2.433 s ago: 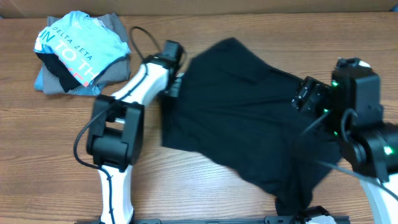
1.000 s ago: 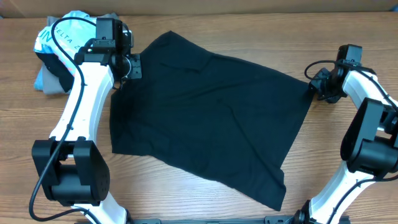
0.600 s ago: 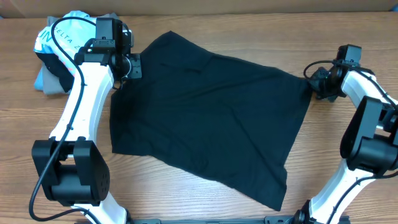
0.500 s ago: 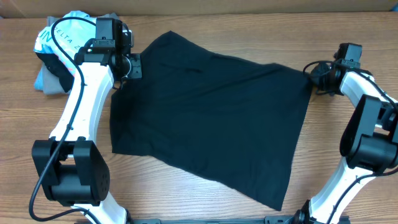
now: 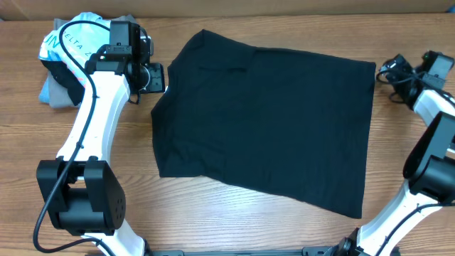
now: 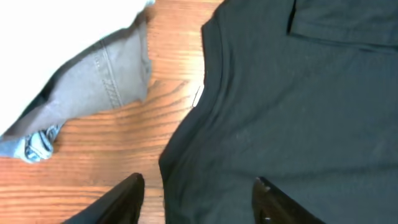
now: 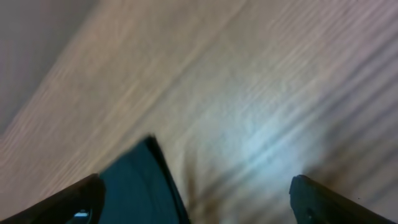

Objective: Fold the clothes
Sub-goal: 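Pull the shirt corners apart with both grippers to flatten it, then move both grippers to the near corners of the black shirt, then grasp the near hem corners with both grippers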

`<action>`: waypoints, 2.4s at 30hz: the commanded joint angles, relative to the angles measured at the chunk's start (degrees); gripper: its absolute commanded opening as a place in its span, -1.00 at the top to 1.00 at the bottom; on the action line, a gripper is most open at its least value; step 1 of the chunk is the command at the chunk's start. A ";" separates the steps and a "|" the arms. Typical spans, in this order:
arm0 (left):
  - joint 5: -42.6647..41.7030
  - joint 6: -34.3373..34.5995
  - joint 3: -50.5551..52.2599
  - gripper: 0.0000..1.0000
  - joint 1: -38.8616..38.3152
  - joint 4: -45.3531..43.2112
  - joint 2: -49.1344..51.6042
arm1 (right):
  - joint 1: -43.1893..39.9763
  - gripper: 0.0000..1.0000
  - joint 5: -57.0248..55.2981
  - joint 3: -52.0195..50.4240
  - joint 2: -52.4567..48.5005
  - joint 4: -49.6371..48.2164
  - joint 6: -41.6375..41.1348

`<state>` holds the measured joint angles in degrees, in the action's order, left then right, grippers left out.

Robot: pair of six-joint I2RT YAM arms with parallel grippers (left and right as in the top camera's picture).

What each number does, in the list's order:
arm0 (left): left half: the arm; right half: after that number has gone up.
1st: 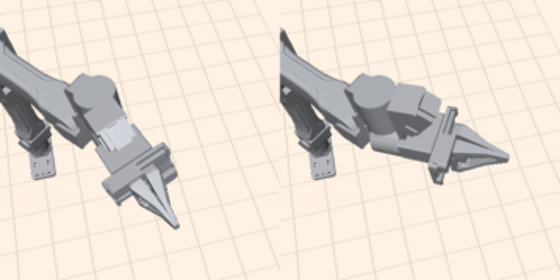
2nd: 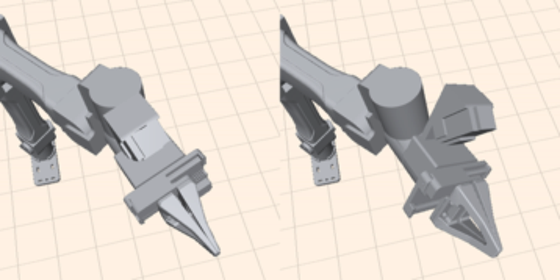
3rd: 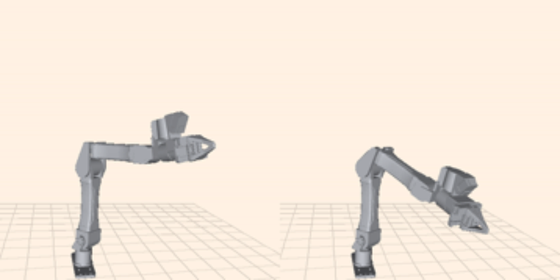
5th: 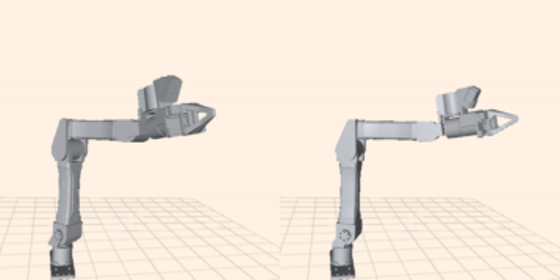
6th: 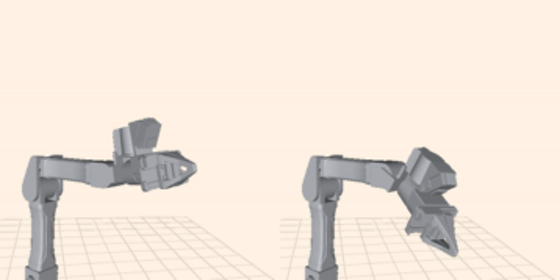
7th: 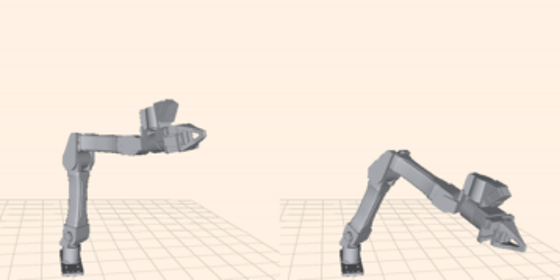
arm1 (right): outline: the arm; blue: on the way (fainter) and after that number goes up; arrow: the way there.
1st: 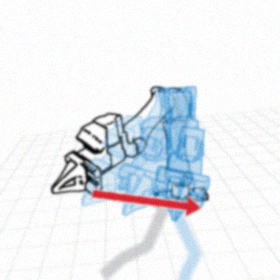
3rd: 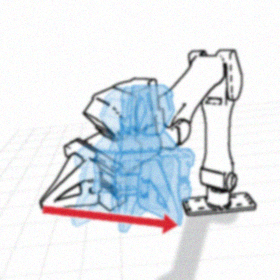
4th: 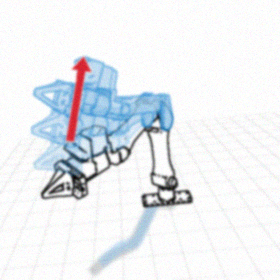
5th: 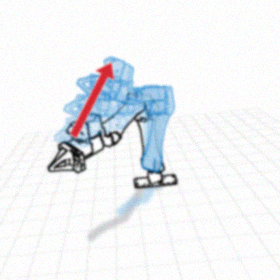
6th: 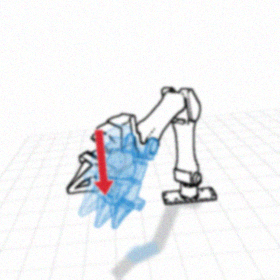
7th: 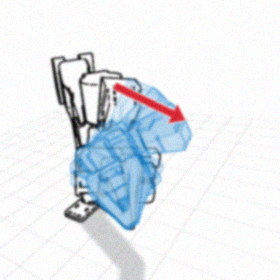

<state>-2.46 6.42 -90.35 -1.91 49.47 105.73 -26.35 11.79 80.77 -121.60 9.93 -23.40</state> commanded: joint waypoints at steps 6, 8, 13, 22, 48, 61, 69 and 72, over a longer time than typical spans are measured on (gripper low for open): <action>-3.41 -0.66 -0.26 -0.56 -0.68 6.36 -1.64 | -1.86 -0.91 17.68 0.46 21.00 13.16 -0.09; -3.41 -0.72 -0.26 -0.53 -0.68 8.24 -1.64 | -1.44 -0.90 17.70 0.46 25.33 17.53 -0.11; -3.41 -3.45 -0.15 -0.36 -0.70 12.83 -1.62 | 0.09 -0.89 17.90 0.46 35.45 29.00 -0.09; -7.91 -11.65 10.60 -0.40 -5.09 9.03 -1.60 | 7.80 -0.87 12.20 -0.15 41.86 54.03 0.07; -5.27 5.79 16.98 -0.29 5.64 11.39 -1.62 | 4.42 -1.00 7.04 -27.80 41.11 44.98 -5.16; -7.45 1.27 19.30 0.03 5.25 17.55 -1.62 | -4.98 -1.00 7.13 -37.48 41.11 40.00 -5.16; -7.52 -0.63 28.22 0.03 2.56 10.97 -1.62 | -6.10 -1.00 7.28 -38.07 41.11 40.87 -5.11; -7.72 -0.59 30.56 0.03 1.62 8.09 -1.62 | -6.10 -1.00 7.30 -38.07 41.11 40.85 -5.14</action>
<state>-9.08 7.11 -61.91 0.80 59.22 105.58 -32.21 19.11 43.05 -80.42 50.83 -28.49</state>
